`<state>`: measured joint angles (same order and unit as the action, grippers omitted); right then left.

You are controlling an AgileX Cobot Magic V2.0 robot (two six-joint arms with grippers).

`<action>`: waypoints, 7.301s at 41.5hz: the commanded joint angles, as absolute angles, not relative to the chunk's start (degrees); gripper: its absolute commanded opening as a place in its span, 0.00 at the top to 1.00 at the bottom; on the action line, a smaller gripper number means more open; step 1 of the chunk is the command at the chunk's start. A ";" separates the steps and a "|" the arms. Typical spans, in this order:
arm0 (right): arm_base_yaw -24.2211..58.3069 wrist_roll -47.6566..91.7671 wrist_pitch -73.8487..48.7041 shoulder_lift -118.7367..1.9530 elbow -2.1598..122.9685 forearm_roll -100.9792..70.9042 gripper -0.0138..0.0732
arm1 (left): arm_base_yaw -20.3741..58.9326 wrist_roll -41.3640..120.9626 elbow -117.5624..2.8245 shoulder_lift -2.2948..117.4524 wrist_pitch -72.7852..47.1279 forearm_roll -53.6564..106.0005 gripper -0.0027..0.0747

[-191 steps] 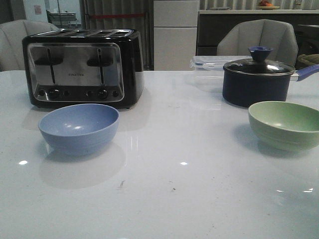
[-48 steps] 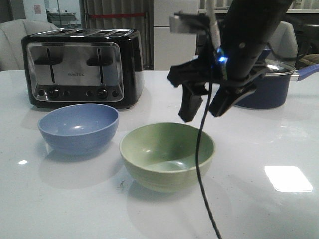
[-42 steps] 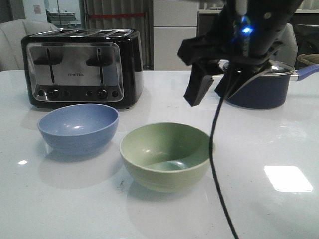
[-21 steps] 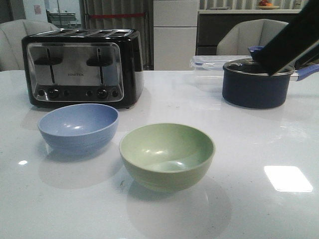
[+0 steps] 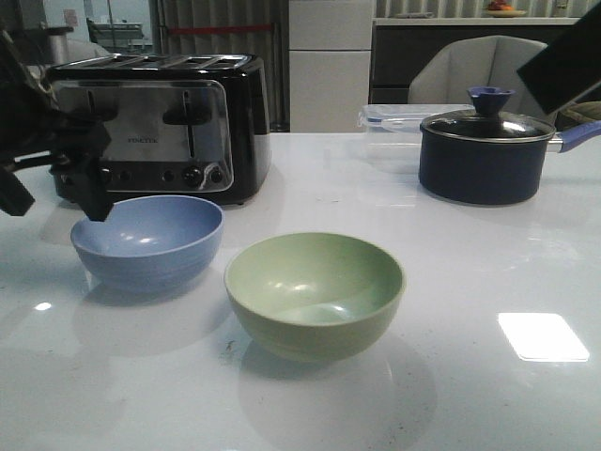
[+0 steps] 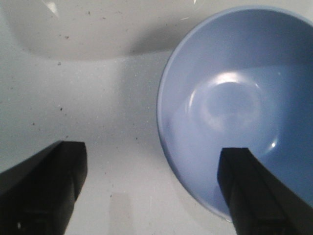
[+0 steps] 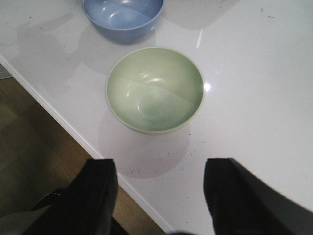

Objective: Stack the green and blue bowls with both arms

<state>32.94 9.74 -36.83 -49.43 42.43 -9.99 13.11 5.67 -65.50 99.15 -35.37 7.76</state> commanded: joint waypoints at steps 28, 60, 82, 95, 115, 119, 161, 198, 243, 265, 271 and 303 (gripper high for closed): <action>32.95 10.21 -33.67 -48.96 43.90 -9.77 0.27 | 13.84 5.68 -74.58 102.18 -36.21 11.31 0.85; 32.95 10.21 -33.67 -48.96 43.90 -9.77 0.27 | 35.49 8.68 -82.01 100.10 -43.29 12.57 0.85; 32.95 10.21 -33.67 -48.96 43.90 -9.77 0.27 | 36.15 8.68 -82.49 105.02 -42.85 11.83 0.38; 32.95 10.21 -33.67 -48.96 43.90 -9.77 0.27 | 36.19 8.68 -80.96 93.34 -43.38 5.80 0.37; 32.95 10.21 -33.67 -48.96 43.90 -9.77 0.27 | 36.29 8.68 -55.12 57.97 -40.27 4.58 0.37; 32.95 10.21 -33.67 -48.96 43.90 -9.77 0.27 | 36.29 8.68 -50.00 52.01 -40.01 4.58 0.38; 32.91 10.21 -34.23 -48.97 43.88 -7.24 0.78 | 36.19 1.90 -39.63 39.84 -39.65 -1.66 0.84; 32.91 10.21 -34.21 -48.97 43.88 -7.24 0.78 | 6.17 2.59 -7.85 4.07 -5.56 1.85 0.84; 32.91 10.21 -34.36 -48.97 43.88 -7.24 0.78 | 5.52 2.59 0.49 -1.41 3.38 4.83 0.84; 20.74 10.21 -31.70 -39.08 39.99 -6.63 0.78 | 5.52 2.59 0.49 -1.41 3.38 4.83 0.84; 9.44 10.21 -22.55 -28.11 31.80 -6.25 0.78 | 5.52 2.59 0.49 -1.41 3.38 4.83 0.84; 0.65 10.16 2.43 1.77 -1.37 -6.30 0.78 | 5.52 2.59 0.49 -1.41 3.38 4.83 0.84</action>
<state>0.58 9.74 -3.71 0.55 -1.53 -6.36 5.11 2.63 0.20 -0.22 -1.95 4.47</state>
